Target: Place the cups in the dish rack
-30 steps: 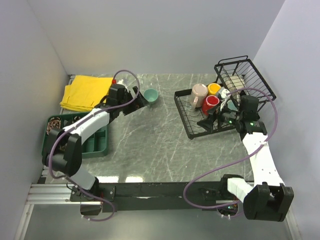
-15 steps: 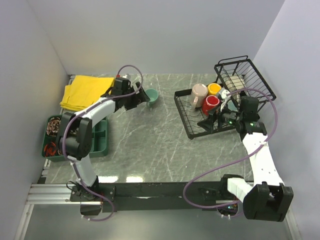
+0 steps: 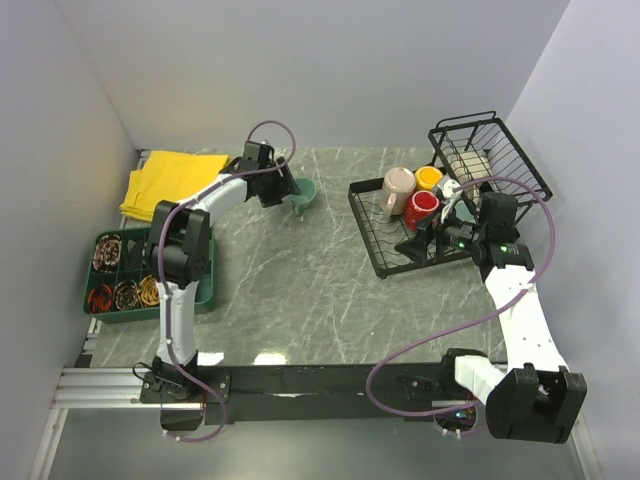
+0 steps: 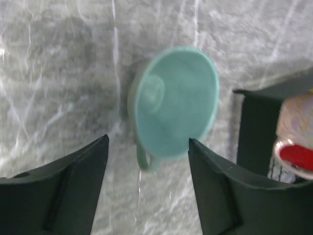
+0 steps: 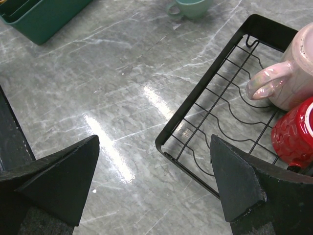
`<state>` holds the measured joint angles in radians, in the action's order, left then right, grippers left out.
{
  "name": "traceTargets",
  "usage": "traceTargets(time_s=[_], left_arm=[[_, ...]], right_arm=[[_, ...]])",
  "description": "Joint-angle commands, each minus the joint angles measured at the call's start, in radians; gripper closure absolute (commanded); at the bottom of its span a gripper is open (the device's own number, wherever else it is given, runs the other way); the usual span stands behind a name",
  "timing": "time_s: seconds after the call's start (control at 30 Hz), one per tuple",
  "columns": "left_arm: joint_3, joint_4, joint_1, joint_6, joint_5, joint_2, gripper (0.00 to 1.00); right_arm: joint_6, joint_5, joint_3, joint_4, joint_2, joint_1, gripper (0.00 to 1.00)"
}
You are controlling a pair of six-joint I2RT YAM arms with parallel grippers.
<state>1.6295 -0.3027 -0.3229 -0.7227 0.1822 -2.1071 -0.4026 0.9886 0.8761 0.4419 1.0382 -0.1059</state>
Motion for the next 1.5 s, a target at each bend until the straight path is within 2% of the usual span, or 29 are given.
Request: traceTargets(time_s=[0.0,0.2,0.27,0.4,0.5,0.67,0.77,0.8,0.83,0.97,1.0,1.03,1.13,1.17,1.2,1.27,1.33,1.43,1.47], left_arm=[[0.120,-0.067,0.005,0.002,-0.038,-0.068,0.36],[0.226,-0.108,0.007,0.023,-0.058,-0.148,0.54],[0.248,-0.121,0.007,0.029,-0.049,-0.172,0.56],[0.276,-0.116,0.008,0.040,-0.023,-0.195,0.70],[0.268,-0.096,0.010,0.042,0.003,-0.197,0.76],[0.245,-0.064,0.015,0.046,0.031,-0.185,0.82],[0.216,-0.029,0.019,0.048,0.074,-0.165,0.92],[0.184,0.003,0.024,0.040,0.086,-0.151,0.98],[0.158,0.031,0.027,0.029,0.109,-0.133,0.99],[-0.028,0.242,0.036,-0.053,0.244,0.071,0.99],[-0.113,0.285,0.038,-0.105,0.269,0.114,0.99],[-0.161,0.409,0.038,-0.138,0.290,0.158,0.99],[-0.377,0.629,0.035,-0.312,0.365,0.338,0.99],[-0.431,0.775,0.033,-0.407,0.376,0.419,0.99],[-0.527,0.840,0.027,-0.452,0.378,0.458,0.99],[-0.609,1.003,0.015,-0.565,0.370,0.556,0.99],[-0.706,1.104,-0.010,-0.638,0.346,0.610,0.99],[-0.799,1.261,-0.060,-0.768,0.283,0.700,0.99],[-0.819,1.298,-0.077,-0.823,0.263,0.738,0.99]], right_arm=[[-0.013,0.021,0.001,-0.014,-0.013,-0.009,0.00],[-0.010,0.025,0.001,-0.014,-0.015,-0.014,0.00],[-0.010,0.028,0.001,-0.012,-0.012,-0.017,0.00],[0.010,0.042,-0.003,-0.026,-0.001,-0.021,0.00],[0.013,0.062,-0.008,-0.026,0.003,-0.025,0.00],[0.016,0.076,-0.029,-0.052,-0.018,-0.026,0.00],[-0.018,0.079,-0.023,-0.026,-0.017,-0.026,0.00],[-0.030,0.076,-0.022,-0.014,-0.015,-0.026,0.00],[-0.039,0.074,-0.020,-0.006,-0.015,-0.026,0.00],[-0.073,0.061,0.024,0.038,-0.018,-0.021,0.00],[-0.076,0.062,0.041,0.073,-0.020,-0.017,0.00],[-0.081,0.065,0.084,0.095,-0.021,-0.005,0.00],[-0.047,0.099,0.176,0.155,-0.010,0.053,0.00],[0.037,0.105,0.193,0.146,-0.006,0.075,0.00],[0.077,0.119,0.208,0.133,-0.001,0.101,0.00],[0.198,0.108,0.251,0.113,0.017,0.212,0.00],[0.284,0.091,0.280,0.051,0.028,0.274,0.00],[0.546,0.114,0.285,-0.144,0.037,0.359,0.00],[0.715,0.116,0.278,-0.214,0.037,0.374,0.00]])
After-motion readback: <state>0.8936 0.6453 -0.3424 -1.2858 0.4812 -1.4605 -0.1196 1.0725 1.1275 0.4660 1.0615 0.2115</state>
